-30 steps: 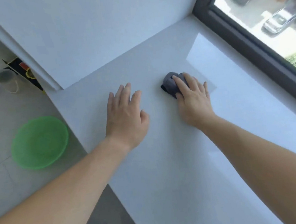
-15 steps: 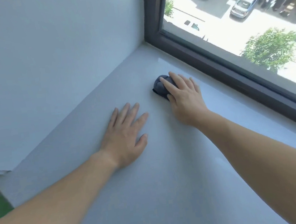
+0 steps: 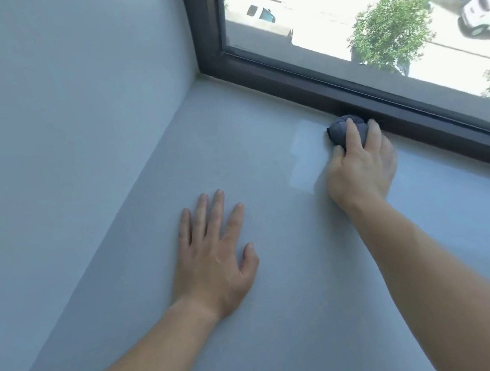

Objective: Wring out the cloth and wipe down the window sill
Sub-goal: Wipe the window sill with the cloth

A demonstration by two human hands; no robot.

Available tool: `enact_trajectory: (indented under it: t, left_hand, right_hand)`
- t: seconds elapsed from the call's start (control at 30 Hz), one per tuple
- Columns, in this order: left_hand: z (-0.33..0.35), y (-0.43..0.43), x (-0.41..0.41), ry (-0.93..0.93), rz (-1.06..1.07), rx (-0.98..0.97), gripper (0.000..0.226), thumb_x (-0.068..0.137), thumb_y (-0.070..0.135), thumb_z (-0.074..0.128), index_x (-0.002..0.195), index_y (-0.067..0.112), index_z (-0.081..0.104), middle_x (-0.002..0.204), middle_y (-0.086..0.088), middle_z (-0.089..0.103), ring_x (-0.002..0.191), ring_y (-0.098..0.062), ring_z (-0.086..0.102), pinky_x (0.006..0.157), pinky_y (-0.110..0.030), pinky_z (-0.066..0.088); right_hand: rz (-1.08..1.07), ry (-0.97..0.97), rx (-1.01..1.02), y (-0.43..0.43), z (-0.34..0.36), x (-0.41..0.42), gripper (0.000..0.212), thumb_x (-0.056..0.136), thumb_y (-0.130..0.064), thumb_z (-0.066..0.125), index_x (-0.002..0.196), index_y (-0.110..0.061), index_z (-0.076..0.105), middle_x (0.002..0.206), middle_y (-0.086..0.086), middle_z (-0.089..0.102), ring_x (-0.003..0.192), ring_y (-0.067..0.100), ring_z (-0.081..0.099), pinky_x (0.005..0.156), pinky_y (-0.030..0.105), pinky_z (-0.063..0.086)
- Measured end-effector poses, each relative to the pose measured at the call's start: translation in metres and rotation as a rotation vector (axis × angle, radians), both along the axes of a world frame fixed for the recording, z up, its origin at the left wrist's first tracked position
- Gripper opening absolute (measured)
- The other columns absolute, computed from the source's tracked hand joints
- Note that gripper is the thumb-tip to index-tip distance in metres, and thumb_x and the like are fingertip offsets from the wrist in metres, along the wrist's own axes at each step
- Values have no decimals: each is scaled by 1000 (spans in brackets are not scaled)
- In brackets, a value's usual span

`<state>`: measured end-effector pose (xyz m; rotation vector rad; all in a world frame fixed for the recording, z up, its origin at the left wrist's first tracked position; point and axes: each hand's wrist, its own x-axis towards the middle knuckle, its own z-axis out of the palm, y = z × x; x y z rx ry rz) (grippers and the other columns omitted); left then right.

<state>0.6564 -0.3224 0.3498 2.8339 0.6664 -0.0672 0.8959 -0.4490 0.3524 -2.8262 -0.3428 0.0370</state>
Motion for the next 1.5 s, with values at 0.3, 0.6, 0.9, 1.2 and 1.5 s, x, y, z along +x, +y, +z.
enact_trajectory:
  t: [0.3, 0.6, 0.9, 1.2, 1.5]
  left_hand:
    - [-7, 7, -2, 14, -10, 24, 70, 90, 49, 31, 154, 21, 31, 166, -10, 13, 153, -29, 5, 122, -53, 8]
    - [-3, 8, 2, 2, -2, 11, 71, 88, 49, 30, 153, 21, 33, 165, -10, 15, 153, -29, 7, 122, -54, 8]
    - [-5, 10, 8, -33, 10, 12, 71, 87, 49, 31, 153, 20, 35, 165, -11, 17, 153, -30, 9, 122, -53, 7]
    - [-7, 3, 12, -29, 6, 12, 72, 88, 51, 26, 153, 21, 32, 165, -10, 15, 153, -29, 5, 122, -52, 4]
    - [-2, -1, 14, -128, 28, -151, 68, 89, 39, 33, 152, 13, 30, 165, -8, 17, 154, -22, 3, 123, -46, -4]
  right_hand:
    - [397, -8, -57, 0, -3, 6, 47, 100, -27, 42, 147, -30, 37, 161, 3, 25, 144, 32, 24, 121, 53, 13]
    - [693, 29, -16, -9, -1, -73, 45, 98, -28, 45, 143, -29, 43, 160, 1, 28, 145, 28, 24, 122, 51, 13]
    - [316, 11, 9, 7, -1, -63, 41, 99, -31, 41, 139, -29, 42, 160, 1, 25, 146, 30, 22, 120, 53, 14]
    - [89, 34, 32, -24, 7, -35, 40, 101, -23, 40, 141, -26, 43, 159, 2, 26, 144, 30, 25, 119, 53, 13]
    - [396, 83, 14, -43, -1, -79, 41, 100, -20, 44, 140, -29, 44, 161, -4, 25, 150, 28, 15, 124, 50, 2]
